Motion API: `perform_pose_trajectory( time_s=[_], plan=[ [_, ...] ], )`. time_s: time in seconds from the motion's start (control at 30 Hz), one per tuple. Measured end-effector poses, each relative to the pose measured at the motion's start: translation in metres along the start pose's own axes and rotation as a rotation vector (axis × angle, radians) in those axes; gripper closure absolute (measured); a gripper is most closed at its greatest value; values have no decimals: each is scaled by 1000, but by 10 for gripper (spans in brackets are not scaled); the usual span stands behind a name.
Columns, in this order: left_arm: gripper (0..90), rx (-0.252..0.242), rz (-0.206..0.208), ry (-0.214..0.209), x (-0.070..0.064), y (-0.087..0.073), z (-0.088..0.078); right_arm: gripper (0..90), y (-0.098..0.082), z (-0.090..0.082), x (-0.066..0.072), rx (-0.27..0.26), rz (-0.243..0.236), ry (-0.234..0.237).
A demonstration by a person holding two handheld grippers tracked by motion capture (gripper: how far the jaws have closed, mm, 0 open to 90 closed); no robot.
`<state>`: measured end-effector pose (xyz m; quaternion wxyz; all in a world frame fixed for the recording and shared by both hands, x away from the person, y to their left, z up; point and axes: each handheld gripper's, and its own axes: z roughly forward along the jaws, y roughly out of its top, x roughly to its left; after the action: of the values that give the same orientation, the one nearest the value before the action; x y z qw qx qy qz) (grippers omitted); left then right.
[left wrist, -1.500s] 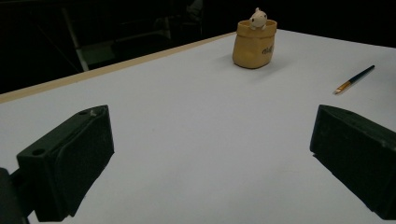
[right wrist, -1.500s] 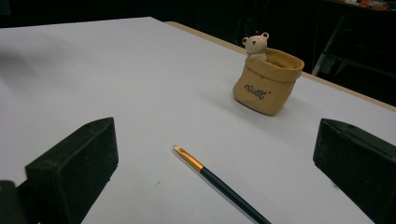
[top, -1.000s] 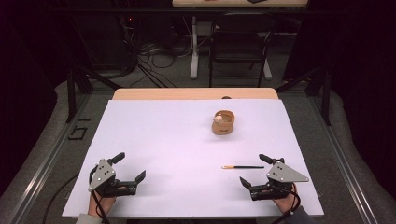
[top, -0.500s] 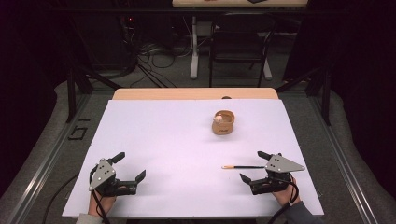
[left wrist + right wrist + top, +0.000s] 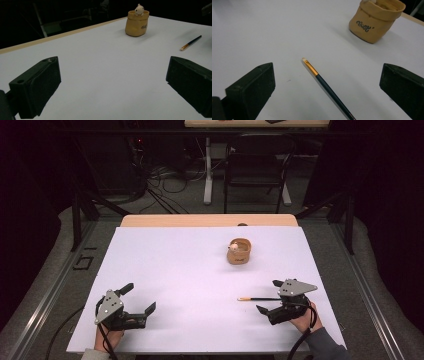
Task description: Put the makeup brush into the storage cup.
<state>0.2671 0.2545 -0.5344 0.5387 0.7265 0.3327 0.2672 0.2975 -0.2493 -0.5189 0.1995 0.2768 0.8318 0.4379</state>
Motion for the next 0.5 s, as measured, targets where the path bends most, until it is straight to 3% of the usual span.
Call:
perform_pose_trajectory(
  time_s=[0.3,0.37,0.4,0.47,0.5],
  plan=[
    [0,5,-3,7,1,-1,0,0,5,5,-13,72,-52,15],
    [0,7,-5,8,1,-1,1,0,8,7,-15,102,-78,21],
    [0,8,-5,7,1,-1,1,0,11,9,-19,146,-96,44],
    [0,12,-3,2,1,-1,1,0,12,12,-20,149,-101,54],
    [0,13,-3,1,0,-1,1,0,15,11,-22,197,-118,65]
  ],
)
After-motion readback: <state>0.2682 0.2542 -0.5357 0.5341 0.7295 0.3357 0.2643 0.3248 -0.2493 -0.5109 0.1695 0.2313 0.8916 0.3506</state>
